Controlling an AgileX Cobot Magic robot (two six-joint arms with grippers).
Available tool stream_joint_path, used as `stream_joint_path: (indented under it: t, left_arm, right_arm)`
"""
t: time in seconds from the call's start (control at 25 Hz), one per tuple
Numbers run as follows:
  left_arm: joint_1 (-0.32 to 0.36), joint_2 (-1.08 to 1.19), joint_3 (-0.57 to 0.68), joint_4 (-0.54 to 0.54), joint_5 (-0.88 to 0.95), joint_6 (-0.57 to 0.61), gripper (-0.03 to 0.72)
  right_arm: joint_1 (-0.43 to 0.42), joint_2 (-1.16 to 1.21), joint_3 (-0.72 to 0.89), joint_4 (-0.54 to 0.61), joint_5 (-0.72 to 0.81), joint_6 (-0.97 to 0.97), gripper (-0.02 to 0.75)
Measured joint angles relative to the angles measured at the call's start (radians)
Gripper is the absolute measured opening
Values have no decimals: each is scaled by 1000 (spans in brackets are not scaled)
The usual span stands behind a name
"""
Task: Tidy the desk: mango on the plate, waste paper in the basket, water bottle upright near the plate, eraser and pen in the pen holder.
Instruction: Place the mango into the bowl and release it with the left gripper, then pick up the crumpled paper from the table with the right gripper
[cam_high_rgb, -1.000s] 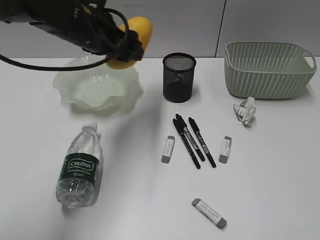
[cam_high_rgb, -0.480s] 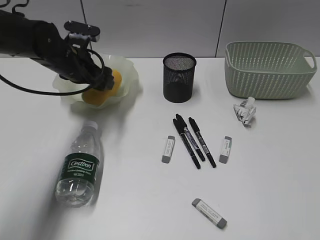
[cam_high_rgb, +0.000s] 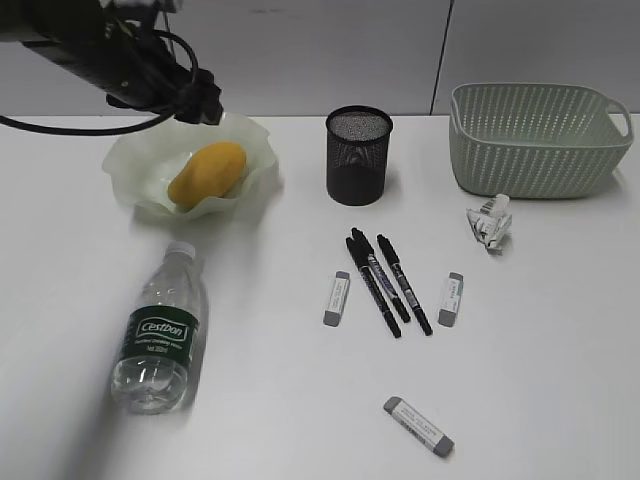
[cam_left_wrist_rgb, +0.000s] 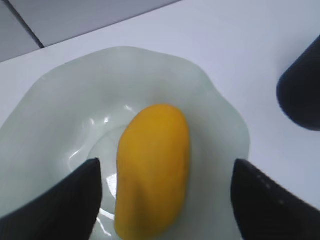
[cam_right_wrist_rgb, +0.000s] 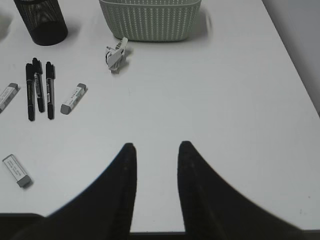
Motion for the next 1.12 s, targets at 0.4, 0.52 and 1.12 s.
stream_joint_path:
  t: [0.4,0.52,1.12]
  left_arm:
    - [17,-780,638,-1,122,0,427]
    - [17,-1058,739,0,284,0,426]
    - [16,-1862,885,83,652,-45,426]
  right_arm:
    - [0,0,0,2,0,0,241]
    - [0,0,0,2,0,0,241]
    - [0,0,0,16,0,0,241]
